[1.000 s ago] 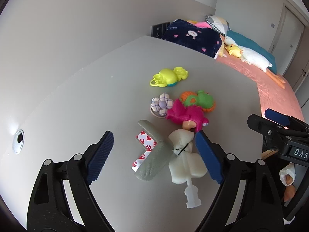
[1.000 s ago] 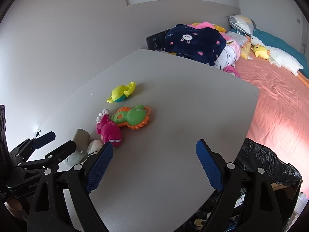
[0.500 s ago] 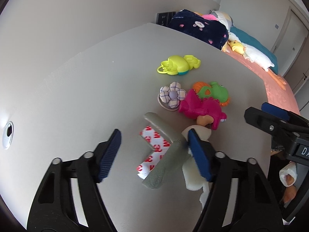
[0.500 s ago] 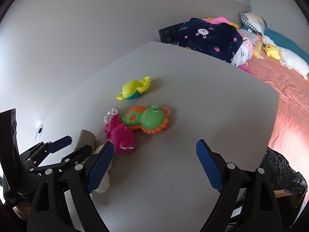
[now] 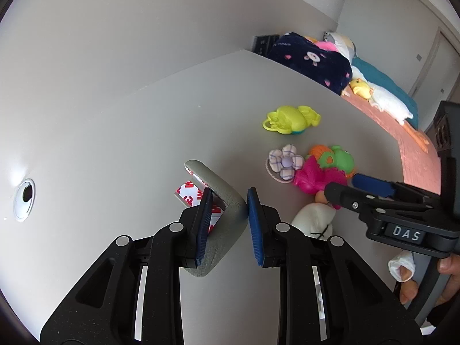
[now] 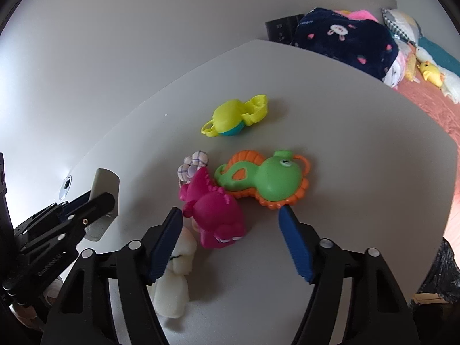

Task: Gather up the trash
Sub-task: 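Grasp grey curved item with left tool while right tool grasps pink dinosaur, then carry grey item and pink dinosaur over the trash bag and open both tools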

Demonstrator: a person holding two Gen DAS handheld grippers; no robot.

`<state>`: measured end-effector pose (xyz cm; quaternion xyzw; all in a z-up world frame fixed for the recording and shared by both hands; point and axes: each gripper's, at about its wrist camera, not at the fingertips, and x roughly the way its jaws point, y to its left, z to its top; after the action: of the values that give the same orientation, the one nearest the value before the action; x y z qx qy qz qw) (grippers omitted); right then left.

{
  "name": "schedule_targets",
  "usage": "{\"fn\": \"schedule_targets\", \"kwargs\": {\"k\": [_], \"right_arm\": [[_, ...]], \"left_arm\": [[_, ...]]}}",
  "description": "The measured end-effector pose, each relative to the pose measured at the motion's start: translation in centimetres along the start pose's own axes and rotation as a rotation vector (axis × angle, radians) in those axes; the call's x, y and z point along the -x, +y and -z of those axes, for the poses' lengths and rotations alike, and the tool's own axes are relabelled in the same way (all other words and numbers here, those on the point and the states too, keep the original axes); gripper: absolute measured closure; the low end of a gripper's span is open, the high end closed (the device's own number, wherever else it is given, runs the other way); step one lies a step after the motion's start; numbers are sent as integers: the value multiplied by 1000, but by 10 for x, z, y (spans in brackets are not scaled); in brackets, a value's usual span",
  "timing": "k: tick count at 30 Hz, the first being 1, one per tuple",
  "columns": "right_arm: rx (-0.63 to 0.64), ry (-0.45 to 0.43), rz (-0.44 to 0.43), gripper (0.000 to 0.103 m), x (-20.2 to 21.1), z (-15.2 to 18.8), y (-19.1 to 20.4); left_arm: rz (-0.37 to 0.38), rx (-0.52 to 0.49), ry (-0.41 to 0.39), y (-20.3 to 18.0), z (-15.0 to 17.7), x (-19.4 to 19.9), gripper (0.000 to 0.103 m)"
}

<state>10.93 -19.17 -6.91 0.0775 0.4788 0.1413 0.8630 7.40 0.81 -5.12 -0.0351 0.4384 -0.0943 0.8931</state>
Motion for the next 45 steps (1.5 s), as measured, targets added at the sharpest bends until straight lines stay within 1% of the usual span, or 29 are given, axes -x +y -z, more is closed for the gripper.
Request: {"fn": "schedule_targets", "kwargs": {"k": [6,8,9,13,18,24,36,45], "right_arm": [[10,27,-7,44,-17,-2,7],[34,18,4,47,-20,-2,10],[42,20,-2,57,-21,-2,11],[61,21,-4,57,-21,-1,13],[46,-7,-18,57,-7,-1,11],[44,-48,-15,57,15,-3,8],[8,-129,-2,57,65,9,-7],[-25,-191,29,57,105,24,-26]], "left_arm": [[-13,28,1,12,-1,2,78],[-16,34,1,14,-1,2,78],[-17,36,2,15,-1,3,78],[-18,34,-6,17,-2,6,78],[-18,24,-24,12,-5,13,78],[-7,-2,-47,1,-8,26,78],[28,-93,-83,-40,-8,52,78],[74,-153,-106,-76,-7,65,78]]}}
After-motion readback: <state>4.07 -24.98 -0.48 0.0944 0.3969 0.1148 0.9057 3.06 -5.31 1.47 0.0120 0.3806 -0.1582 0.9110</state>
